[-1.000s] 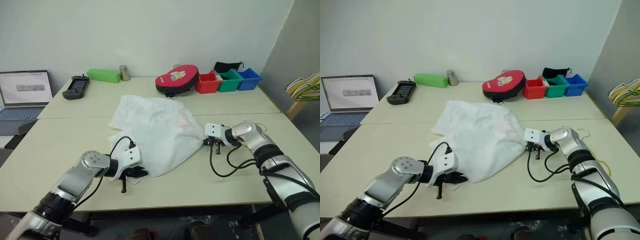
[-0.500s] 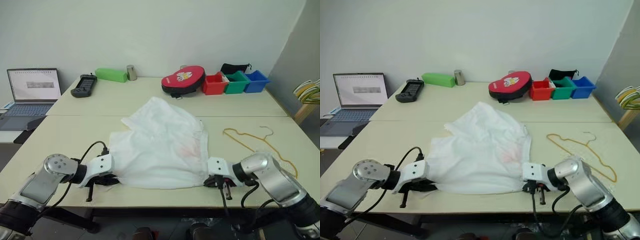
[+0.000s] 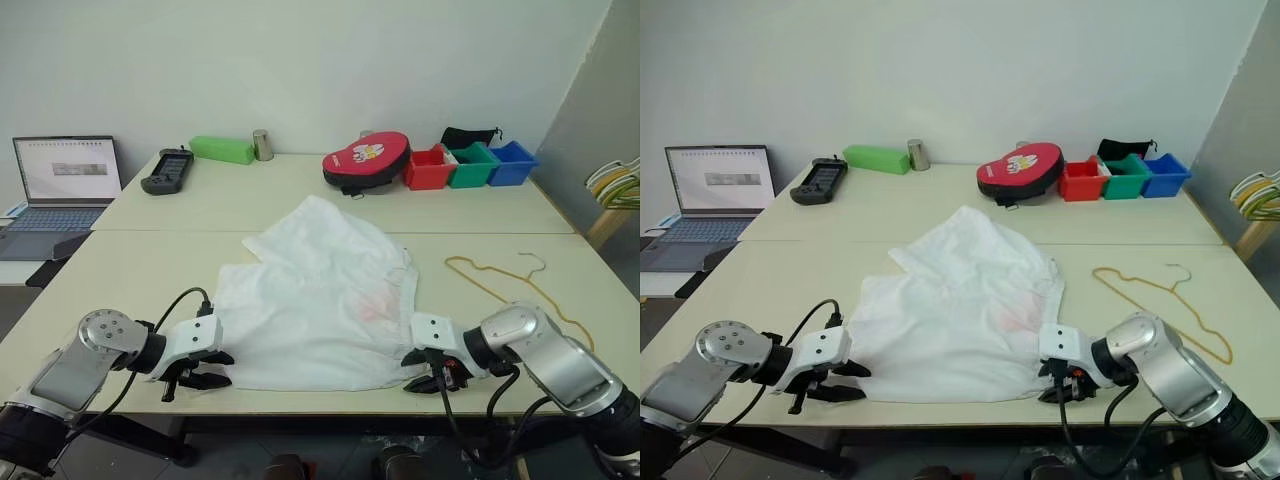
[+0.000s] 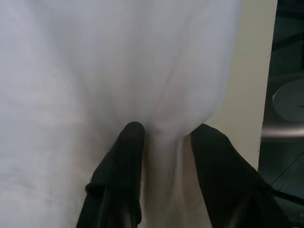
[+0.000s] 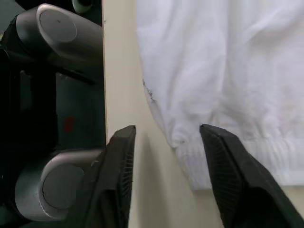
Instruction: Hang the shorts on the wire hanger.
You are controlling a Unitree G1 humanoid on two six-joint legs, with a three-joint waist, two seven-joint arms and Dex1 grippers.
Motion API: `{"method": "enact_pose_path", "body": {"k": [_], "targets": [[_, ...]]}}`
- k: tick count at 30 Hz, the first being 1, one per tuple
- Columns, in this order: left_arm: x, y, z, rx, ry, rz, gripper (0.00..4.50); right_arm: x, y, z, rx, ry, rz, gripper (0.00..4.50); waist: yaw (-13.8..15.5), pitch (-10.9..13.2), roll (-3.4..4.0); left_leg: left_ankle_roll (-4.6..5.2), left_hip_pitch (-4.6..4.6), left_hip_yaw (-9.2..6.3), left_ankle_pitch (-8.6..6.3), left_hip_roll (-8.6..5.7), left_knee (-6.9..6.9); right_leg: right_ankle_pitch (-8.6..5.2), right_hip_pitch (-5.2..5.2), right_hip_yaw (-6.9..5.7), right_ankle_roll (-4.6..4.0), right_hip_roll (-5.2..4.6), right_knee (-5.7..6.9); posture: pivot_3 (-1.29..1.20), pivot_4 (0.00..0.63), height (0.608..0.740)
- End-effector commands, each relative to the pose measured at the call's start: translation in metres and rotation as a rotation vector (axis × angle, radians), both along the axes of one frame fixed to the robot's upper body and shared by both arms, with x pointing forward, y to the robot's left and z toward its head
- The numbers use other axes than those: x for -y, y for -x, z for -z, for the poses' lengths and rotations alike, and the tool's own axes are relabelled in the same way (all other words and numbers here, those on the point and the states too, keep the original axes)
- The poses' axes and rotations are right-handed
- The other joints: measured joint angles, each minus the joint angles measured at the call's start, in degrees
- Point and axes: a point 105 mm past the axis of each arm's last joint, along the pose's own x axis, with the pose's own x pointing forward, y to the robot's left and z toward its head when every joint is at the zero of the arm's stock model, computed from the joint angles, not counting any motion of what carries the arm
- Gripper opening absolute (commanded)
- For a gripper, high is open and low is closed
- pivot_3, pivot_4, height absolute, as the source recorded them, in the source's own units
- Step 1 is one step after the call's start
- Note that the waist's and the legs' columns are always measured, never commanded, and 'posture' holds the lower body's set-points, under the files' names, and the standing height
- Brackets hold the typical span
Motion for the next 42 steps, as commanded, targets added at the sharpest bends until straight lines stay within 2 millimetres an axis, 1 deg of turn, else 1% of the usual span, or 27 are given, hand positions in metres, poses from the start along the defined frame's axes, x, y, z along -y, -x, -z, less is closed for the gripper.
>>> {"method": "enact_pose_path", "body": {"k": [1, 4, 5, 7, 8, 9, 10, 11, 12, 14, 15, 16, 17, 18, 19, 21, 23, 25, 28, 31, 34, 38, 42], "targets": [[0.018, -0.003, -0.046, 0.067, 0.074, 0.055, 2.96, 0.0, -0.007, -0.046, 0.095, -0.061, 0.005, 3.44, 0.0, 0.0, -0.05, -0.02, 0.01, 0.0, -0.01, 0.02, 0.01, 0.0, -0.06, -0.02, 0.0, 0.0, -0.01, 0.0, 0.022, 0.74], [0.035, 0.003, -0.064, 0.045, 0.118, 0.108, 3.56, 0.007, -0.013, -0.061, 0.099, -0.074, 0.054, 4.1, -0.1, 0.0, -0.12, -0.1, 0.0, 0.02, -0.07, 0.05, -0.01, 0.0, -0.25, -0.03, 0.0, 0.0, -0.03, -0.01, 0.031, 0.74], [0.044, -0.003, -0.071, 0.079, 0.156, 0.103, 3.77, 0.014, -0.024, -0.063, 0.111, -0.079, 0.12, 4.32, -0.1, 0.1, -0.12, -0.14, 0.0, 0.03, -0.09, 0.05, -0.02, -0.01, -0.25, -0.03, -0.01, 0.0, -0.04, -0.01, 0.031, 0.74], [0.06, -0.014, -0.083, 0.137, 0.222, 0.085, 4.19, 0.027, -0.043, -0.066, 0.14, -0.078, 0.233, 4.35, -0.1, 0.1, -0.14, -0.17, 0.0, 0.05, -0.11, 0.05, -0.03, -0.02, -0.23, -0.02, -0.01, 0.0, -0.06, -0.02, 0.038, 0.74], [0.073, -0.022, -0.092, 0.162, 0.284, 0.067, 4.33, 0.039, -0.059, -0.067, 0.177, -0.058, 0.317, 4.35, -0.1, 0.1, -0.16, -0.17, 0.0, 0.06, -0.11, 0.03, -0.02, -0.01, -0.22, -0.01, -0.01, 0.01, -0.06, -0.02, 0.042, 0.74], [0.09, -0.026, -0.101, 0.188, 0.353, 0.075, 4.33, 0.057, -0.078, -0.066, 0.211, -0.032, 0.418, 4.35, -0.1, 0.2, -0.18, -0.17, -0.02, 0.08, -0.11, 0.01, 0.04, 0.01, -0.2, 0.01, 0.03, 0.02, -0.05, -0.03, 0.045, 0.74], [0.102, -0.028, -0.108, 0.201, 0.398, 0.082, 4.33, 0.07, -0.089, -0.066, 0.232, -0.013, 0.486, 4.35, -0.2, 0.3, -0.28, -0.17, -0.01, 0.11, -0.11, 0.01, 0.06, 0.07, -0.15, 0.03, 0.14, 0.02, -0.06, -0.03, 0.045, 0.74], [0.121, -0.036, -0.113, 0.25, 0.44, 0.081, 4.33, 0.096, -0.107, -0.064, 0.279, 0.04, 0.587, 4.35, -0.3, 0.3, -0.3, -0.16, -0.03, 0.13, -0.1, -0.01, 0.13, 0.1, 0.04, 0.09, 0.18, 0.02, -0.05, -0.04, 0.047, 0.74], [0.135, -0.044, -0.115, 0.298, 0.464, 0.069, 4.33, 0.118, -0.12, -0.062, 0.306, 0.085, 0.67, 4.35, -0.4, 0.3, -0.31, -0.16, -0.03, 0.18, -0.1, 0.01, 0.13, 0.13, 0.05, 0.11, 0.22, 0.02, -0.07, -0.04, 0.047, 0.74], [0.165, -0.052, -0.114, 0.332, 0.517, 0.056, 4.33, 0.157, -0.135, -0.059, 0.336, 0.162, 0.788, 4.35, -0.3, 0.4, -0.26, -0.16, 0.06, 0.21, -0.1, -0.13, 0.18, 0.19, 0.24, 0.17, 0.33, -0.05, -0.17, -0.05, 0.053, 0.74], [0.177, -0.055, -0.112, 0.34, 0.534, 0.049, 4.33, 0.169, -0.139, -0.057, 0.34, 0.19, 0.815, 4.35, -0.4, 0.4, -0.25, -0.15, -0.02, 0.3, -0.1, -0.14, 0.16, 0.26, 0.19, 0.26, 0.43, -0.06, -0.26, -0.05, 0.053, 0.74], [0.187, -0.056, -0.109, 0.345, 0.544, 0.05, 4.33, 0.177, -0.141, -0.056, 0.338, 0.211, 0.821, 4.35, -0.7, 0.4, -0.25, -0.15, 0.02, 0.37, -0.11, -0.14, 0.14, 0.38, 0.28, 0.32, 0.64, -0.07, -0.32, -0.05, 0.055, 0.74], [0.194, -0.057, -0.107, 0.35, 0.547, 0.05, 4.33, 0.183, -0.142, -0.054, 0.335, 0.224, 0.82, 4.35, -1.1, 0.4, -0.25, -0.1, -0.01, 0.41, -0.14, -0.17, 0.09, 0.39, 0.25, 0.39, 0.66, -0.07, -0.4, -0.06, 0.058, 0.74], [0.2, -0.056, -0.105, 0.349, 0.553, 0.058, 4.33, 0.187, -0.143, -0.053, 0.324, 0.227, 0.825, 4.35, -1.4, 0.4, -0.25, -0.01, -0.07, 0.44, -0.19, -0.26, 0.06, 0.42, 0.18, 0.42, 0.63, -0.04, -0.43, -0.06, 0.06, 0.74], [0.208, -0.057, -0.104, 0.347, 0.569, 0.056, 4.33, 0.196, -0.143, -0.051, 0.311, 0.235, 0.857, 4.35, -2.0, 0.4, -0.24, 0.07, -0.1, 0.42, -0.24, -0.4, 0.06, 0.54, 0.14, 0.41, 0.42, -0.01, -0.42, -0.05, 0.062, 0.74], [0.223, -0.054, -0.103, 0.331, 0.602, 0.061, 4.33, 0.215, -0.139, -0.042, 0.26, 0.265, 0.911, 4.35, -3.0, 0.4, -0.18, 0.22, -0.19, 0.39, -0.33, -0.37, 0.0, 0.54, 0.01, 0.42, 0.36, 0.04, -0.37, -0.05, 0.063, 0.74], [0.23, -0.052, -0.102, 0.323, 0.617, 0.061, 4.33, 0.227, -0.134, -0.036, 0.228, 0.289, 0.944, 4.35, -3.4, 0.5, -0.1, 0.24, -0.32, 0.34, -0.34, -0.36, -0.05, 0.51, -0.14, 0.4, 0.32, 0.04, -0.36, -0.05, 0.067, 0.74], [0.233, -0.051, -0.102, 0.322, 0.621, 0.061, 4.33, 0.234, -0.132, -0.032, 0.218, 0.31, 0.948, 4.35, -3.8, 0.5, 0.0, 0.26, -0.5, 0.34, -0.35, -0.37, -0.04, 0.51, -0.32, 0.42, 0.32, 0.05, -0.29, -0.05, 0.07, 0.74], [0.234, -0.048, -0.099, 0.309, 0.626, 0.05, 4.33, 0.246, -0.126, -0.028, 0.171, 0.308, 1.017, 4.35, -3.9, 0.7, 0.24, 0.26, -0.51, 0.3, -0.35, -0.43, 0.07, 0.51, -0.32, 0.43, 0.33, 0.07, -0.21, -0.04, 0.076, 0.74], [0.234, -0.047, -0.098, 0.311, 0.631, 0.026, 4.33, 0.259, -0.114, -0.018, 0.102, 0.341, 1.088, 4.35, -3.9, 0.7, 0.28, 0.26, -0.5, 0.27, -0.34, -0.53, 0.12, 0.47, -0.27, 0.44, 0.4, 0.03, -0.21, -0.05, 0.077, 0.74], [0.235, -0.048, -0.099, 0.315, 0.633, 0.02, 4.33, 0.261, -0.107, -0.009, 0.043, 0.335, 1.113, 4.35, -3.9, 0.7, 0.28, 0.25, -0.45, 0.28, -0.31, -0.61, 0.2, 0.38, -0.2, 0.51, 0.67, -0.01, -0.19, -0.04, 0.077, 0.74], [0.233, -0.05, -0.101, 0.323, 0.629, 0.018, 4.33, 0.264, -0.098, 0.0, -0.016, 0.331, 1.141, 4.35, -4.0, 0.7, 0.28, 0.24, -0.34, 0.36, -0.31, -0.64, 0.22, 0.4, -0.09, 0.61, 0.72, -0.03, -0.19, -0.04, 0.074, 0.74], [0.232, -0.051, -0.101, 0.331, 0.623, 0.014, 4.37, 0.262, -0.094, 0.008, -0.069, 0.294, 1.185, 3.57, -4.1, 0.7, 0.28, 0.24, 0.03, 0.32, -0.32, -0.64, 0.14, 0.37, 0.32, 0.57, 0.76, -0.03, -0.31, -0.04, 0.068, 0.74]]}}
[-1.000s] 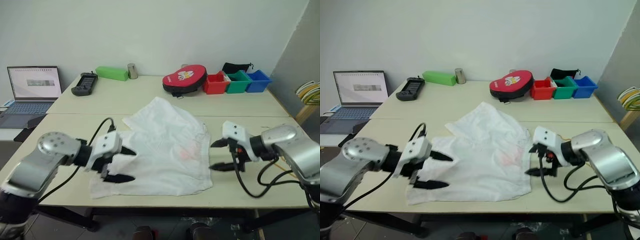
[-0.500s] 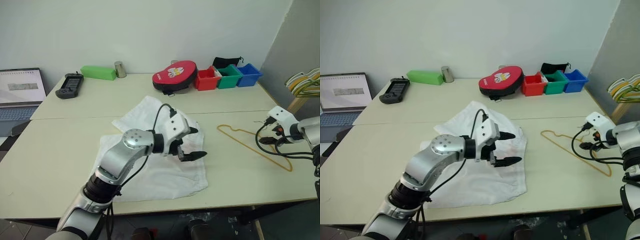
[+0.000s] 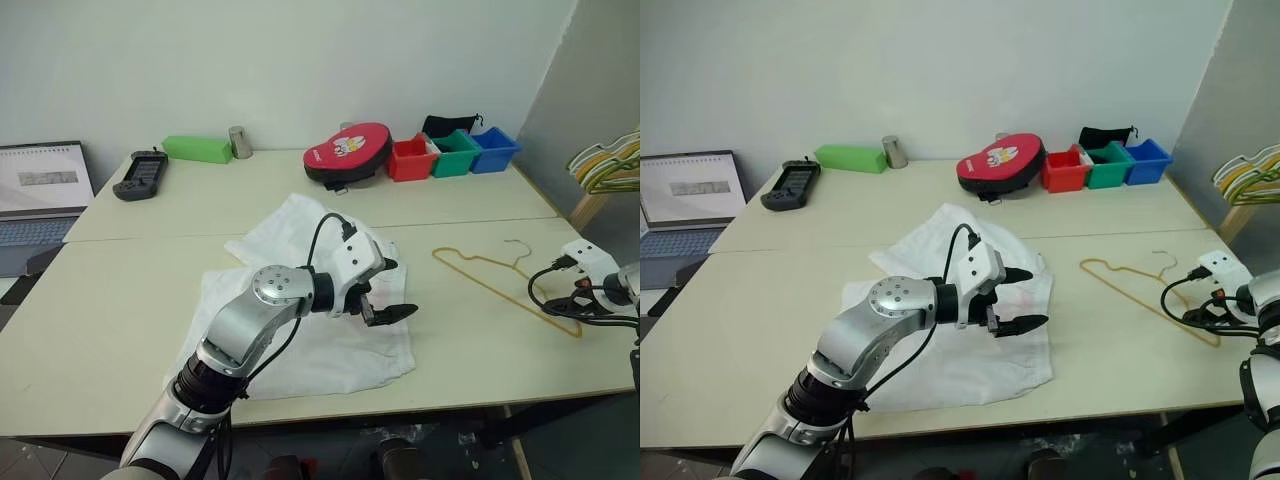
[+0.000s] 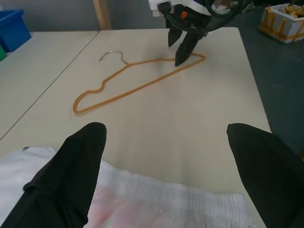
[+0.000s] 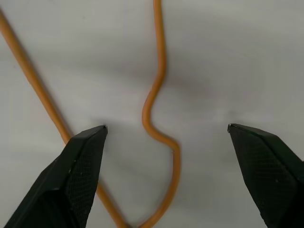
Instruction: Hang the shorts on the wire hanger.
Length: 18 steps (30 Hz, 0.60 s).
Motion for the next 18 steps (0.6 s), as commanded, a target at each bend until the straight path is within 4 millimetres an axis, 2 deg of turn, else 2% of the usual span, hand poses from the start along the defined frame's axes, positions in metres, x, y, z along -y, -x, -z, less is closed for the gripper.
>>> {"method": "enact_pose_path", "body": {"k": [1, 8, 15, 18], "targets": [[0.001, 0.0, -0.014, 0.057, 0.014, 0.002, 4.37, 0.001, 0.004, 0.002, -0.009, -0.037, 0.024, 3.26, -0.1, 0.0, 0.0, 0.0, 0.07, -0.01, 0.0, 0.0, 0.0, 0.0, 0.08, 0.0, 0.0, 0.0, -0.03, -0.04, 0.068, 0.74], [-0.002, -0.002, -0.016, 0.062, 0.019, -0.012, 4.37, -0.001, 0.012, 0.01, -0.062, -0.042, -0.027, 1.6, -0.2, 0.0, -0.01, 0.0, 0.11, -0.07, 0.0, -0.04, 0.05, 0.01, 0.19, -0.05, 0.03, -0.04, -0.06, -0.03, 0.059, 0.74], [-0.004, -0.007, -0.019, 0.079, 0.019, -0.032, 4.37, -0.006, 0.005, 0.011, -0.034, -0.015, -0.084, 0.03, -0.1, -0.1, -0.03, -0.01, 0.11, -0.17, 0.0, -0.08, 0.07, 0.02, 0.27, -0.12, 0.04, -0.09, -0.11, -0.02, 0.04, 0.74], [-0.007, -0.01, -0.021, 0.091, 0.017, -0.048, 4.37, -0.013, -0.005, 0.005, 0.019, -0.011, -0.123, 0.03, -0.2, -0.1, -0.04, -0.01, 0.11, -0.2, 0.01, -0.08, 0.08, 0.03, 0.27, -0.12, 0.06, -0.09, -0.11, -0.02, 0.035, 0.74]]}}
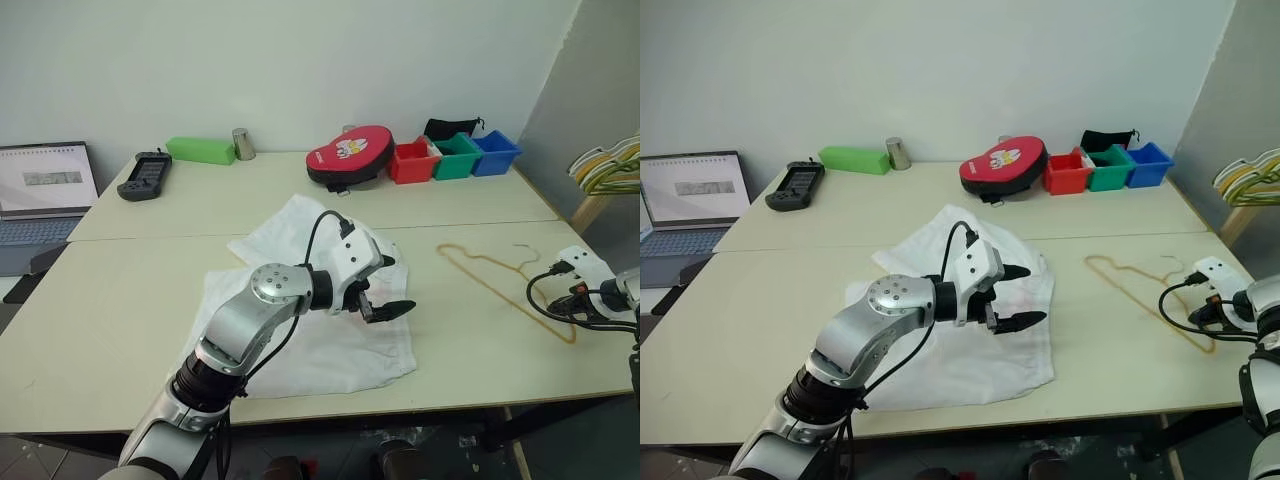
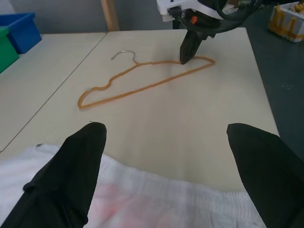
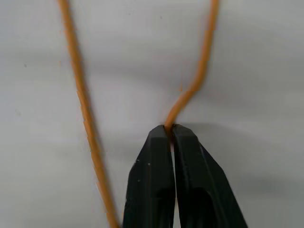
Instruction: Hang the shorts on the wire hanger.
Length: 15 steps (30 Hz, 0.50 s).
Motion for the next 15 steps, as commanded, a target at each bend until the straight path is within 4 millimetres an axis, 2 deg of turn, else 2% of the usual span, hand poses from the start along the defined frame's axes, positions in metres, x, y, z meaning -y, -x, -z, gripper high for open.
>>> {"method": "enact_pose_path", "body": {"k": [1, 3, 5, 9, 13, 15], "targets": [[-0.008, -0.009, -0.018, 0.078, 0.015, -0.038, 4.37, -0.008, -0.016, -0.01, 0.089, 0.032, -0.058, 0.03, -0.2, 0.0, 0.0, 0.0, 0.0, -0.02, 0.0, 0.0, 0.01, 0.01, 0.0, 0.0, 0.02, 0.0, 0.0, -0.02, 0.032, 0.74], [-0.017, -0.017, -0.023, 0.085, 0.019, -0.077, 4.37, -0.021, -0.035, -0.029, 0.196, 0.03, -0.094, 0.03, -0.6, 0.0, 0.03, -0.01, 0.04, -0.06, 0.01, 0.0, 0.01, 0.05, -0.01, 0.1, 0.08, 0.0, 0.01, -0.03, 0.028, 0.74], [-0.029, -0.025, -0.028, 0.097, 0.019, -0.108, 4.37, -0.03, -0.049, -0.044, 0.276, 0.105, -0.19, 0.03, -1.1, 0.0, 0.07, -0.04, 0.05, -0.01, 0.03, -0.02, 0.01, 0.07, -0.11, 0.28, 0.11, 0.0, 0.09, -0.03, 0.025, 0.74], [-0.078, -0.051, -0.056, 0.124, 0.025, -0.211, 4.37, -0.083, -0.08, -0.087, 0.492, 0.255, -0.492, 0.03, -2.2, -0.1, 0.13, -0.08, 0.03, 0.07, 0.05, -0.04, -0.02, 0.08, -0.29, 0.44, 0.14, 0.02, 0.24, -0.04, 0.016, 0.74], [-0.124, -0.068, -0.085, 0.143, 0.012, -0.281, 4.37, -0.139, -0.093, -0.112, 0.671, 0.391, -0.727, 0.03, -2.4, -0.1, 0.15, -0.08, -0.03, 0.02, 0.05, 0.03, -0.09, 0.08, -0.46, 0.46, 0.14, 0.11, 0.28, -0.03, 0.018, 0.74], [-0.142, -0.073, -0.097, 0.127, 0.019, -0.297, 4.37, -0.163, -0.096, -0.12, 0.769, 0.479, -0.83, 0.03, -2.2, -0.1, 0.15, -0.09, -0.13, -0.03, 0.05, 0.05, -0.1, 0.08, -0.54, 0.39, 0.14, 0.11, 0.28, -0.02, 0.018, 0.74]]}}
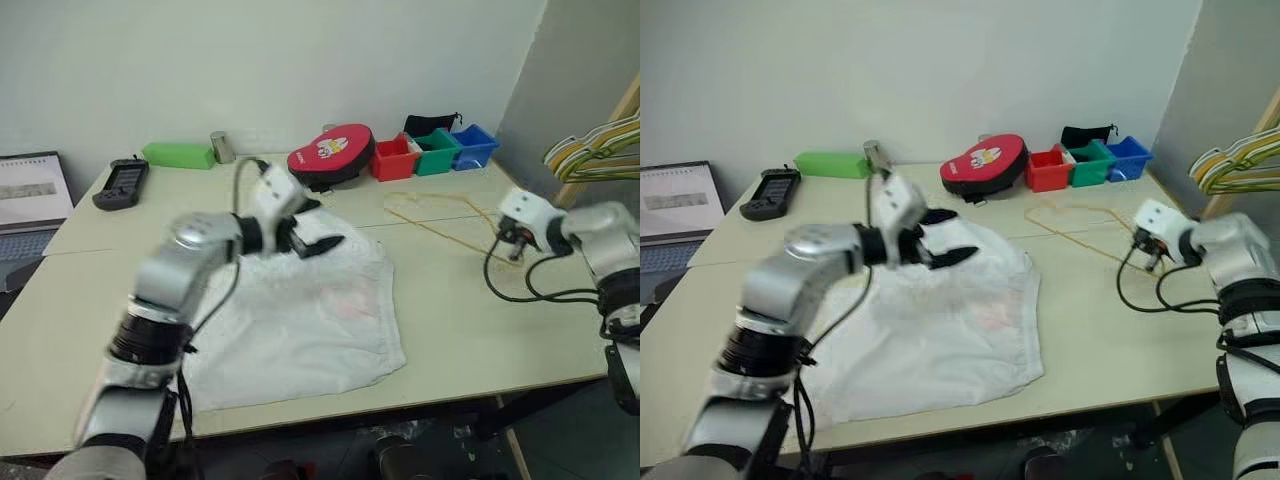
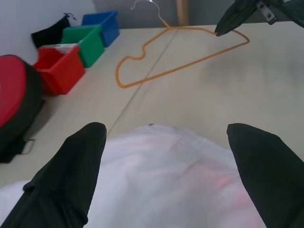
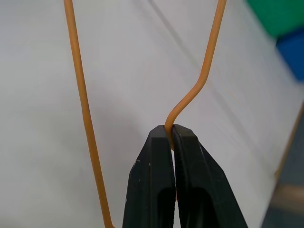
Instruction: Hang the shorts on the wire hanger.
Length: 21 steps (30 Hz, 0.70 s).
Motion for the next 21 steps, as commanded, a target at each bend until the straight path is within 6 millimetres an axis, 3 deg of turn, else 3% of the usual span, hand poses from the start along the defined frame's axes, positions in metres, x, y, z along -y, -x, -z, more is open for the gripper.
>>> {"method": "enact_pose_path", "body": {"k": [1, 6, 8, 10, 17, 21], "targets": [[-0.027, -0.003, -0.034, 0.028, 0.044, 0.002, 4.37, -0.045, -0.008, -0.031, 0.24, 0.146, -0.185, 0.03, 0.4, 0.0, 0.0, 0.0, -0.07, -0.01, 0.0, -0.01, -0.02, 0.0, -0.08, -0.02, 0.0, -0.01, 0.0, -0.02, 0.018, 0.74], [-0.043, -0.005, -0.039, -0.014, 0.045, 0.014, 4.37, -0.086, -0.012, -0.049, 0.465, 0.266, -0.33, 0.03, 1.5, 0.0, 0.01, -0.08, -0.84, -0.34, 0.05, -0.02, 0.05, 0.11, -0.66, -0.46, -0.19, -0.5, 0.11, 0.0, 0.02, 0.74], [-0.046, 0.002, -0.03, -0.098, 0.054, 0.064, 4.43, -0.113, -0.012, -0.065, 0.597, 0.291, -0.399, 0.0, 2.0, 0.0, 0.0, -0.1, -0.96, -0.38, 0.06, -0.08, 0.06, 0.11, -0.71, -0.52, -0.18, -0.58, 0.09, 0.01, 0.022, 0.74], [-0.049, 0.002, -0.02, -0.123, 0.012, 0.057, 4.43, -0.127, -0.011, -0.076, 0.676, 0.299, -0.441, 0.0, 2.1, 0.0, 0.0, -0.13, -1.07, -0.38, 0.08, -0.09, 0.05, 0.1, -0.83, -0.53, -0.16, -0.61, 0.09, 0.01, 0.024, 0.74], [-0.058, -0.009, -0.011, -0.124, -0.054, 0.019, 4.43, -0.158, 0.005, -0.095, 0.839, 0.329, -0.571, 0.0, 3.3, 0.0, 0.0, -0.19, -1.15, -0.54, 0.12, -0.14, 0.03, 0.09, -0.9, -0.71, -0.19, -0.57, 0.14, 0.0, 0.028, 0.74], [-0.062, -0.01, -0.008, -0.138, -0.068, 0.02, 4.43, -0.162, 0.01, -0.093, 0.863, 0.33, -0.593, 0.0, 3.5, 0.0, -0.01, -0.18, -1.15, -0.53, 0.12, -0.14, 0.06, 0.09, -0.9, -0.69, -0.19, -0.58, 0.17, -0.01, 0.032, 0.74]]}}
